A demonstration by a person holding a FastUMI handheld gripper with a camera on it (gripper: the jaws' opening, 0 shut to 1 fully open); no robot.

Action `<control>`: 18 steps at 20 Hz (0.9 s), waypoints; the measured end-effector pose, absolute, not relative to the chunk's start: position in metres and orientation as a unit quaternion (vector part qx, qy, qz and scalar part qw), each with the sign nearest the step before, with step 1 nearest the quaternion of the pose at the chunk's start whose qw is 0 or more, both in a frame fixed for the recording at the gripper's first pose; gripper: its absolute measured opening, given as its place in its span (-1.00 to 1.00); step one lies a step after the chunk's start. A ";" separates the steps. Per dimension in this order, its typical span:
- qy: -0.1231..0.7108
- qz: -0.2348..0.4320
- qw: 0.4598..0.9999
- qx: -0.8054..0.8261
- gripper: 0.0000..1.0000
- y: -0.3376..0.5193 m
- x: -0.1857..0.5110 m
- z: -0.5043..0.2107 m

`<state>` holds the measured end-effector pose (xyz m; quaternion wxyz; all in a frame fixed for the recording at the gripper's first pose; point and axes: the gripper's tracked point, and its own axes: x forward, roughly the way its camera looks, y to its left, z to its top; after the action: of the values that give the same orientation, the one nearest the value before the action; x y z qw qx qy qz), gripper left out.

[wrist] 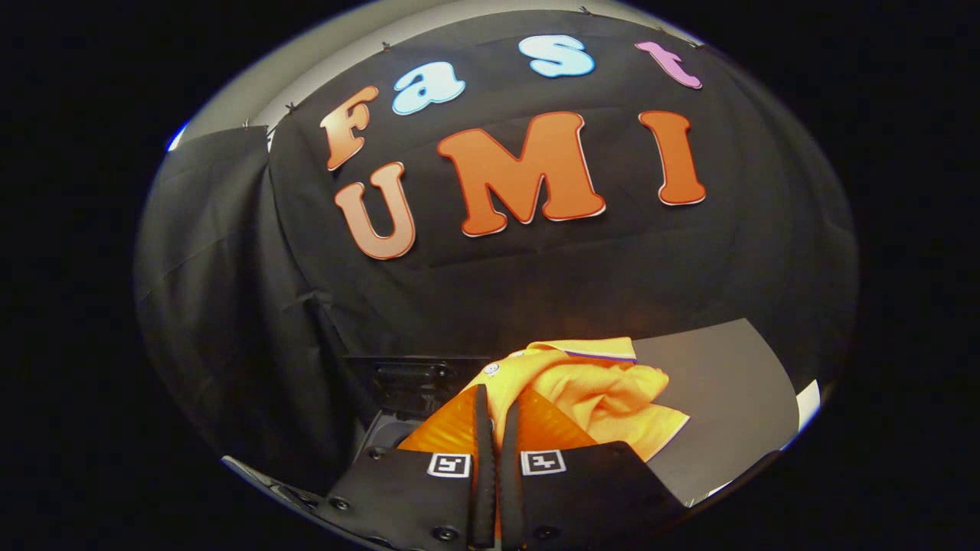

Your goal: Put the clothes into the washing machine and then close the washing machine lid.

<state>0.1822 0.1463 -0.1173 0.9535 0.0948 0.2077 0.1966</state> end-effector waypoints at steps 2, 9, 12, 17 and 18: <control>0.197 0.224 0.949 0.104 -0.79 0.182 0.167 -0.102; 0.214 0.292 0.928 0.094 -0.79 0.296 0.142 -0.104; 0.241 0.309 0.917 0.080 -0.79 0.340 0.139 -0.132; 0.303 0.316 0.897 0.068 -0.79 0.391 0.140 -0.206; 0.314 0.311 0.895 0.066 -0.79 0.396 0.143 -0.221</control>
<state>0.1429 0.3965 -0.2207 0.8945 0.0660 0.3141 0.3112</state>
